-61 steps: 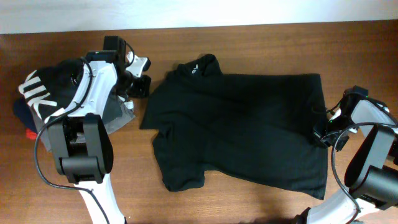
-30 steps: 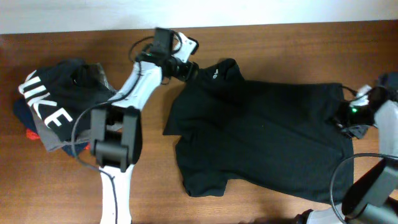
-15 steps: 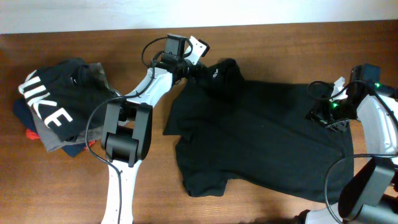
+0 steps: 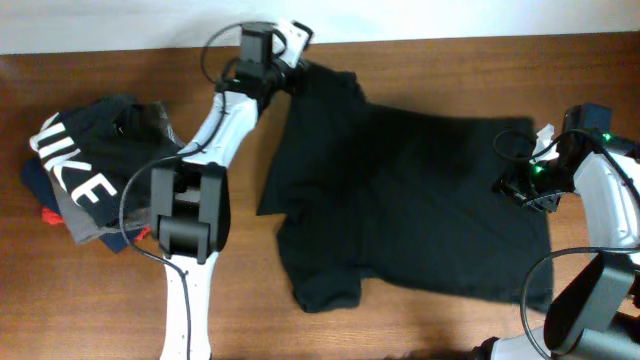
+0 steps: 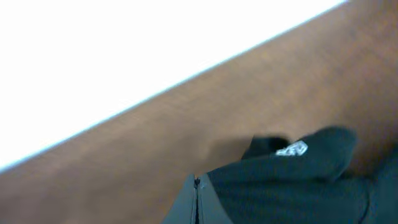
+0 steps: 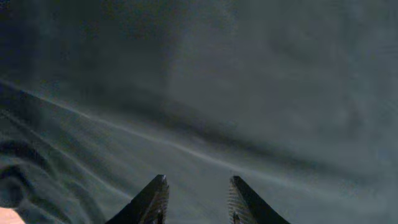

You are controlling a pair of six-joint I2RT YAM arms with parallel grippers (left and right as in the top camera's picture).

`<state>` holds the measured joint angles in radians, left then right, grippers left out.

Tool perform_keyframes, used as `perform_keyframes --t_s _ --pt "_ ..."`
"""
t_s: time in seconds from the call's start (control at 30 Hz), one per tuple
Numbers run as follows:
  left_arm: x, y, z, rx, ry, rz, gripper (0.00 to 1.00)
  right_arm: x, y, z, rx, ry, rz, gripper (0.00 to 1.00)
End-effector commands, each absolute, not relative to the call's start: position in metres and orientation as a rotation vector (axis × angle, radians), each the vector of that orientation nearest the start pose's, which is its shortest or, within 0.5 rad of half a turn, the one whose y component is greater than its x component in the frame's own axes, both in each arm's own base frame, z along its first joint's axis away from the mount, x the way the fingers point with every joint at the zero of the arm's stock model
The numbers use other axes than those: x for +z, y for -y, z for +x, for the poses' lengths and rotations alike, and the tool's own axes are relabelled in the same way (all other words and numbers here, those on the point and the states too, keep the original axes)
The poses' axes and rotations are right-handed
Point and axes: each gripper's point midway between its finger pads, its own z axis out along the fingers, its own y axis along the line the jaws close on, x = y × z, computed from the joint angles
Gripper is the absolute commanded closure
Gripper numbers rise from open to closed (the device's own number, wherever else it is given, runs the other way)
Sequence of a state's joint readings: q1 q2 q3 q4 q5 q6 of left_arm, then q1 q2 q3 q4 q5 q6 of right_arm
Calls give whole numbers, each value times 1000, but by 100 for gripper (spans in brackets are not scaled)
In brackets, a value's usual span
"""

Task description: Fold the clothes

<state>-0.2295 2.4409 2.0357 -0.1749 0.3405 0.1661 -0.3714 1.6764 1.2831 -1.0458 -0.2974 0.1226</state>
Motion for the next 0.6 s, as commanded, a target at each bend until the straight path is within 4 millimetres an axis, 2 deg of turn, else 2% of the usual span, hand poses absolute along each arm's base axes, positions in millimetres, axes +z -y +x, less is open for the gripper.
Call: perform_keyframes --t_s 0.0,0.1,0.17,0.2,0.23,0.27,0.3,0.37,0.5,0.57 --pt "116 188 650 -355 -2056 542 100 106 70 328 415 -2851 657 64" --pt "113 188 649 -356 -2066 543 98 106 70 328 412 -2851 657 63" --pt "111 185 649 -338 -2077 533 77 105 73 328 391 -2854 660 62" --pt "110 182 649 -321 -2088 524 59 105 75 327 368 -2858 662 59" --pt "110 177 649 -299 -2101 511 48 103 79 326 337 -2862 666 56" --pt "110 172 648 -281 -2116 500 42 102 82 326 311 -2867 670 53" --pt "112 168 647 -270 -2131 492 28 100 87 324 275 -2870 705 50" --pt "122 157 641 -266 -2164 479 9 98 95 321 226 -2863 788 42" --pt "158 128 619 -252 -2231 439 7 95 104 319 229 -2845 872 41" --pt "179 117 601 -249 -2270 425 10 94 108 317 229 -2844 891 40"
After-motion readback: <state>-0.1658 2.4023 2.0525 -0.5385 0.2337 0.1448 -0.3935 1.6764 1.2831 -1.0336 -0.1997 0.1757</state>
